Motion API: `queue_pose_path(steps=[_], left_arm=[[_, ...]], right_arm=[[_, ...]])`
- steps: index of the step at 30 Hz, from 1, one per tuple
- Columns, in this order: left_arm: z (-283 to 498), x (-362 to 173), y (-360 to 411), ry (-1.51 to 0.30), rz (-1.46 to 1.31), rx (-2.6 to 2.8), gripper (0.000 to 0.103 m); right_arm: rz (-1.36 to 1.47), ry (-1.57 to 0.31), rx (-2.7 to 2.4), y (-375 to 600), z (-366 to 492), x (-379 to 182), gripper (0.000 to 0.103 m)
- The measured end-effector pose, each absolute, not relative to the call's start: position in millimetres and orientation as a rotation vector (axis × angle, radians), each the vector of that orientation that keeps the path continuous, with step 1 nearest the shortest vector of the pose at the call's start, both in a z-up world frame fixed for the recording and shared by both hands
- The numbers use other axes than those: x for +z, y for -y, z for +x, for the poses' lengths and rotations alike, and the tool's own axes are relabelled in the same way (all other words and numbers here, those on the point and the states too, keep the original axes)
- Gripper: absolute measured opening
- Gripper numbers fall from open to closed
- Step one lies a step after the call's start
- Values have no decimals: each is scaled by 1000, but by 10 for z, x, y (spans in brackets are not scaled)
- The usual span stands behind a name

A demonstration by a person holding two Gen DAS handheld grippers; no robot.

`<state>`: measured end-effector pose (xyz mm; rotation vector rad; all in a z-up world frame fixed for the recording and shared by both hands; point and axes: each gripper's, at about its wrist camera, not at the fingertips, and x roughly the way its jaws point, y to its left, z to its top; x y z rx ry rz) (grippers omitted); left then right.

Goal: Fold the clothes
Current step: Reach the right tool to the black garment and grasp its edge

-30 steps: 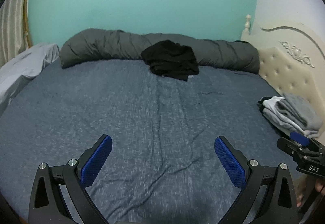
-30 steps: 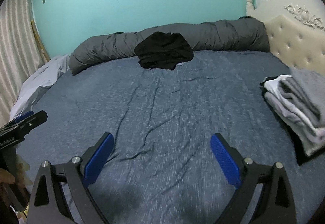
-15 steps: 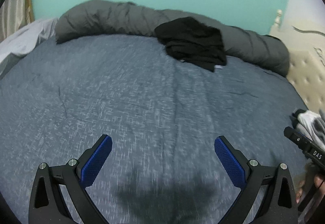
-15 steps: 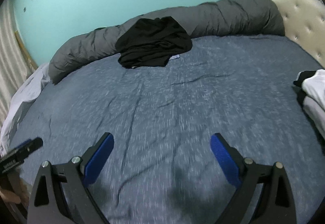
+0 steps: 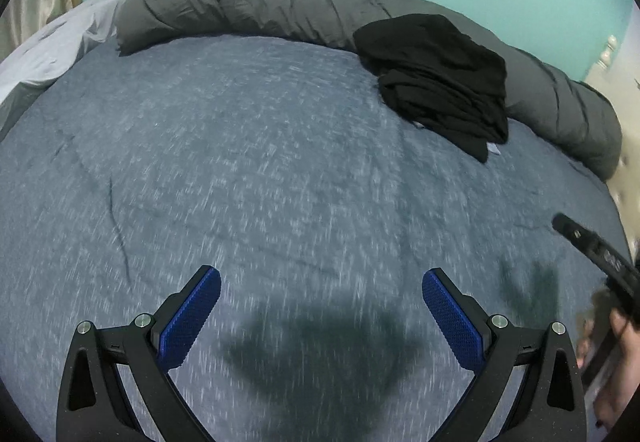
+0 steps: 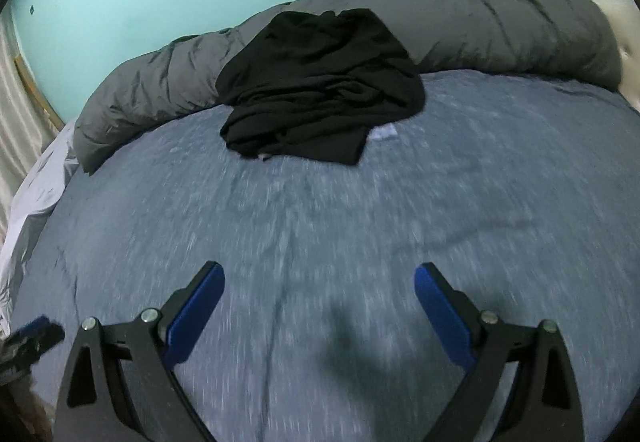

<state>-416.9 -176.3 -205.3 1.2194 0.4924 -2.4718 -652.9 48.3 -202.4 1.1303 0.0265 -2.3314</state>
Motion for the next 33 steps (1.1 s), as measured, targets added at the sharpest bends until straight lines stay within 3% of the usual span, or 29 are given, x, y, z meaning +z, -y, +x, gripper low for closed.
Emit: queue_pose_path(steps=[15, 26, 29, 30, 31, 33], left_arm=[[-4650, -2350, 2327, -562, 1251, -2402, 103], [-4632, -2625, 2531, -594, 1272, -2381, 103], [-4590, -2680, 2564, -605, 1277, -2376, 103], [-4573, -2691, 2565, -603, 1279, -2376, 103], [-4556, -2700, 2565, -600, 1279, -2376, 103], [-4517, -2707, 2565, -585, 1278, -2379, 103]], right_arm=[[1205, -38, -2316, 671, -7945, -2357, 96], [1258, 44, -2318, 1125, -8443, -2607, 96], [1258, 1, -2336, 1211, -8457, -2612, 85], [1252, -16, -2340, 1219, -8448, -2580, 77], [1247, -33, -2344, 1227, -8439, -2548, 61], [1235, -67, -2352, 1243, -8422, -2484, 47]])
